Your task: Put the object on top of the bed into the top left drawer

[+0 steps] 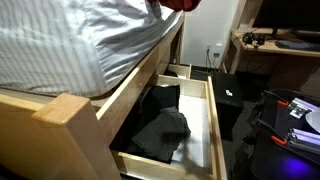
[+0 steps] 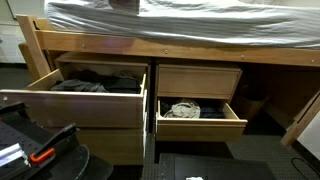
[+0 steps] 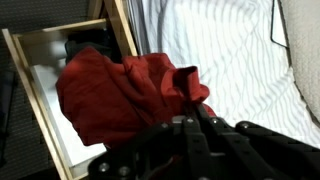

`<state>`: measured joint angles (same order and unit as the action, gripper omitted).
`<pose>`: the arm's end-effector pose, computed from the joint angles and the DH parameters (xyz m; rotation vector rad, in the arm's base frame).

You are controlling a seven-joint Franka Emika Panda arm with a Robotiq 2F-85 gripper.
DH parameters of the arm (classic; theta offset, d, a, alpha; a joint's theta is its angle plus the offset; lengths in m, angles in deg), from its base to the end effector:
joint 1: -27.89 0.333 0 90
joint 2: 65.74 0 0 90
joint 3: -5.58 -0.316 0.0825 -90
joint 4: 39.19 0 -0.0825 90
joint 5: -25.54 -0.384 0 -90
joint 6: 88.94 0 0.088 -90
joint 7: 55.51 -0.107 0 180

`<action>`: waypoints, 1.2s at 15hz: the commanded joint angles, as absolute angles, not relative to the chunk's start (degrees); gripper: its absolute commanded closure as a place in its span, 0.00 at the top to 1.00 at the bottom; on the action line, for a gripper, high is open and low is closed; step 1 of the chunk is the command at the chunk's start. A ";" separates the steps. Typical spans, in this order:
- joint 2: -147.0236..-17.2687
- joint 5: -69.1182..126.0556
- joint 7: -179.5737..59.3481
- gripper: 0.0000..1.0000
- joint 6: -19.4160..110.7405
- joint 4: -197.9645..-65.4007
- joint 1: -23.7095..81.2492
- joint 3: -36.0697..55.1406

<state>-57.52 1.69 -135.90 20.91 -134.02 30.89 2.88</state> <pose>0.5320 0.0841 0.7048 -1.9952 1.6207 -0.0180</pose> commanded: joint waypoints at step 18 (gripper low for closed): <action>-68.38 0.98 -133.42 0.01 31.69 -153.99 31.55 3.34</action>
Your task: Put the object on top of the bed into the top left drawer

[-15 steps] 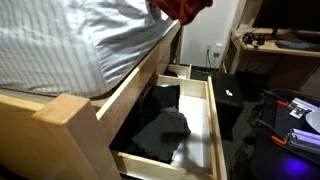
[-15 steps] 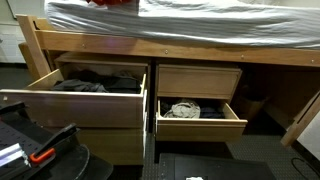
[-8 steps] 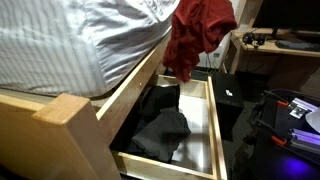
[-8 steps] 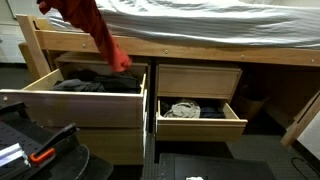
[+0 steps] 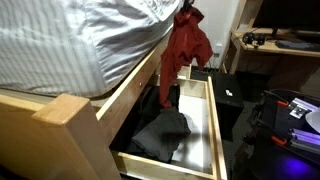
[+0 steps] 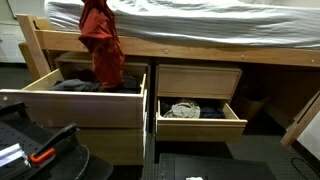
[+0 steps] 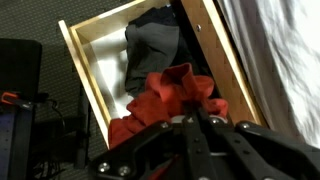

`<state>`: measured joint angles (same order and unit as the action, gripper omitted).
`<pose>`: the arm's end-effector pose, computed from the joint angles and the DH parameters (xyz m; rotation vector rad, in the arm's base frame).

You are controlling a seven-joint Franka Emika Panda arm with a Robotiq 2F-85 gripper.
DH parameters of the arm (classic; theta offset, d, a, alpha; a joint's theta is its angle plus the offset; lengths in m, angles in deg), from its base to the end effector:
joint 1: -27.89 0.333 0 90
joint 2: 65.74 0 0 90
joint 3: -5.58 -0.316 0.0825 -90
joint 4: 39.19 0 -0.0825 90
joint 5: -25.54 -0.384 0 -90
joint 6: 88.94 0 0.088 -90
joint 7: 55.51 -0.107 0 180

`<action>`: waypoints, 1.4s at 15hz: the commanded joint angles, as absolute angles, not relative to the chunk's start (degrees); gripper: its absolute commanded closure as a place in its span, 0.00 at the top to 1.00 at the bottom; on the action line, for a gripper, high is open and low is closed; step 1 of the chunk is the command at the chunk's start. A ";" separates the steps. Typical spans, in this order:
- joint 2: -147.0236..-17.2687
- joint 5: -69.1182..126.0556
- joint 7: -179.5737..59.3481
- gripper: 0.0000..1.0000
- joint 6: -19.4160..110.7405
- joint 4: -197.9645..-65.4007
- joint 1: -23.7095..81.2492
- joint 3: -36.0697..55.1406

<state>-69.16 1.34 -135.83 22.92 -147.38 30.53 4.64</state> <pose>0.5764 0.0632 0.4776 -2.0677 1.9221 0.3711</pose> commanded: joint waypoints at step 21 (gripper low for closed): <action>-70.51 10.13 -135.94 0.01 69.65 -177.50 35.87 1.20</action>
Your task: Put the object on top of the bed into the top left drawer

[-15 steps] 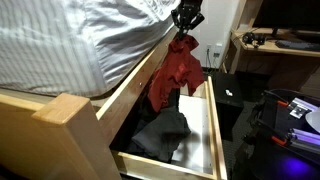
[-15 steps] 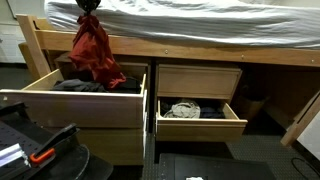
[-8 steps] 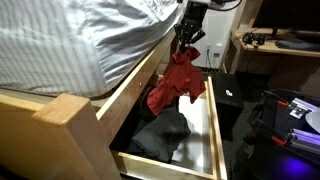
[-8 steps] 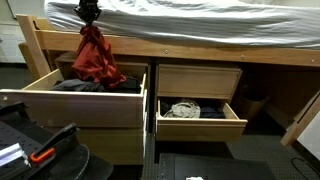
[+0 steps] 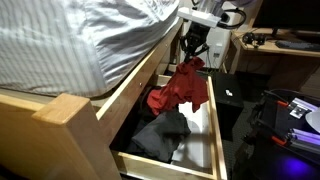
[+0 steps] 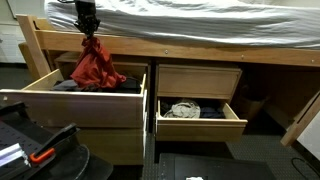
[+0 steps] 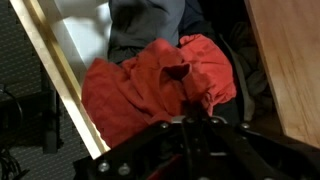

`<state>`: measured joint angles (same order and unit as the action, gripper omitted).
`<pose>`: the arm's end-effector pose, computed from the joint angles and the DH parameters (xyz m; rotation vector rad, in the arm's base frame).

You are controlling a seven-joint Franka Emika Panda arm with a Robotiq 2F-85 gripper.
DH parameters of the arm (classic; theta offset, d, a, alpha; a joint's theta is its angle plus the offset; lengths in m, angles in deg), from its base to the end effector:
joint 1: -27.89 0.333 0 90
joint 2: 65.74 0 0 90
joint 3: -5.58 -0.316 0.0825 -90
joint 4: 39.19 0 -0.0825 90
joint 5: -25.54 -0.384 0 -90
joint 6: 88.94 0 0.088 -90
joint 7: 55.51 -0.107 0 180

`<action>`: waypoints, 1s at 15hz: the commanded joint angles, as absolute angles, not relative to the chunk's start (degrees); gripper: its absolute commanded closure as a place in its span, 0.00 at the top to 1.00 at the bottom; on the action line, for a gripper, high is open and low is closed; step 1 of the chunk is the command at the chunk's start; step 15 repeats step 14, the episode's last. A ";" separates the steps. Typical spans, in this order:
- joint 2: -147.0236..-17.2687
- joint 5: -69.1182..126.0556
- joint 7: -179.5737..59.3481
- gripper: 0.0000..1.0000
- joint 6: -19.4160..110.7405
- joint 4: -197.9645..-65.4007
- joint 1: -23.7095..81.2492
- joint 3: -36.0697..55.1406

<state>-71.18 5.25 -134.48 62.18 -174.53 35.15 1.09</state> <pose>0.5142 0.0980 0.3041 -2.1301 1.9252 0.0310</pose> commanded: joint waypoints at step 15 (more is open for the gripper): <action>-71.30 10.63 -135.91 0.37 74.36 -177.71 35.80 0.95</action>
